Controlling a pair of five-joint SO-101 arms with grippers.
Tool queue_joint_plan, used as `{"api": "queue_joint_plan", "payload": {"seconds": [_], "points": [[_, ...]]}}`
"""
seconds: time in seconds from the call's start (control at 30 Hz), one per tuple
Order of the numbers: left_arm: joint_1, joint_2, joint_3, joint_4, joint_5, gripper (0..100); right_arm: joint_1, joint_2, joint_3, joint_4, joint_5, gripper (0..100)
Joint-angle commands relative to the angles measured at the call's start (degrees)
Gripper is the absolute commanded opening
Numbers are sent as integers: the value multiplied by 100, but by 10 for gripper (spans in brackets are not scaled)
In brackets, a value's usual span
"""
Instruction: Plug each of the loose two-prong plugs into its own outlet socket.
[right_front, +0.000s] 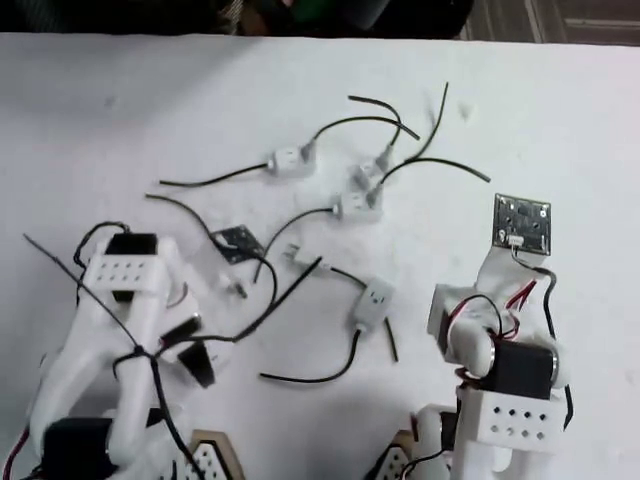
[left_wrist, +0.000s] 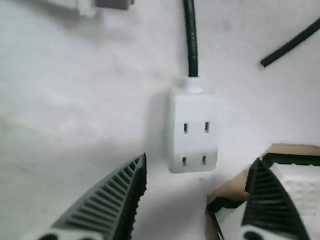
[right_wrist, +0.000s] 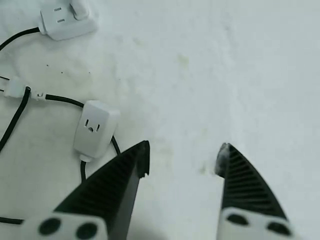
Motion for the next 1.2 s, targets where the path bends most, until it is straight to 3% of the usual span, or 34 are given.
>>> {"api": "queue_joint_plan", "payload": {"seconds": [0.0, 0.2, 0.33, 0.47, 0.7, 0.8, 0.9, 1.0, 1.17], "points": [[92, 215, -70, -448, 519, 312, -40, -57, -26, -92, 0, 218], [435, 409, 281, -782, 571, 309, -40, -57, -26, -92, 0, 218], [479, 453, 466, -1152, 1064, 294, -40, -57, -26, -92, 0, 218], [479, 409, 765, -1749, 1152, 202, -40, -57, -26, -92, 114, 218], [963, 409, 756, -1776, 1196, 24, -40, -57, -18, -92, 149, 218], [1420, 400, 659, -1802, 1248, 27, -40, -57, -18, -92, 149, 218], [1771, 418, 387, -1987, 1899, 23, -40, -57, -18, -92, 149, 218], [1886, 453, 141, -2409, 2470, 23, -40, -57, -18, -92, 149, 218], [1895, 462, -237, -2725, 2620, 23, -40, -57, -18, -84, 149, 218]]}}
